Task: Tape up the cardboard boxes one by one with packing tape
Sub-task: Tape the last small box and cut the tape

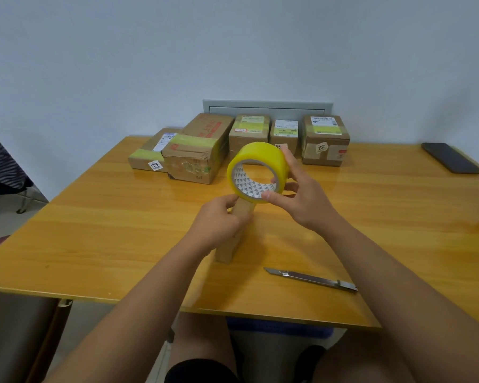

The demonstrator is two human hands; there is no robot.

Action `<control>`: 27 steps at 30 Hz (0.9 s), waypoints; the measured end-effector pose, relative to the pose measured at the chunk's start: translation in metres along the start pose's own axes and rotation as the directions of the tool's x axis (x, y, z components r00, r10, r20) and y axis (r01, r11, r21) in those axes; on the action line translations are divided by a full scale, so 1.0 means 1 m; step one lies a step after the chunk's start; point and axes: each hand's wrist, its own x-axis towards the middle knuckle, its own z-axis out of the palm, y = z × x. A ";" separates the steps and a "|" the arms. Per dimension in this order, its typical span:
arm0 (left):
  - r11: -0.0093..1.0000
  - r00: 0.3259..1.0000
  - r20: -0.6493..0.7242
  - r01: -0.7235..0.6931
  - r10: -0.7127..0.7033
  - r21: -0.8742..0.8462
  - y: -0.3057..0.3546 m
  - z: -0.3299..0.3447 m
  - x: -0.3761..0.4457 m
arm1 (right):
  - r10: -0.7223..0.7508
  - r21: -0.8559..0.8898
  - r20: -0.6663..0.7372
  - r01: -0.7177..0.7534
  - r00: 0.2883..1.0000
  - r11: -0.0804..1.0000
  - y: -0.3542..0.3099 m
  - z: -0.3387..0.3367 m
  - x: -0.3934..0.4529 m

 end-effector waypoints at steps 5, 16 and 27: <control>0.735 0.952 -0.209 -0.022 0.221 0.678 -0.007 0.016 0.000 | -0.035 -0.075 -0.024 0.033 0.999 0.997 -0.003 0.011 0.008; 0.609 0.771 -0.271 -0.184 0.576 0.772 -0.036 0.024 0.001 | -0.044 -0.101 -0.020 0.042 0.999 0.994 -0.002 0.012 0.012; 0.726 0.885 -0.305 -0.051 0.351 0.686 -0.029 0.012 0.003 | 0.000 -0.180 -0.050 -0.009 0.999 0.984 -0.003 -0.038 -0.016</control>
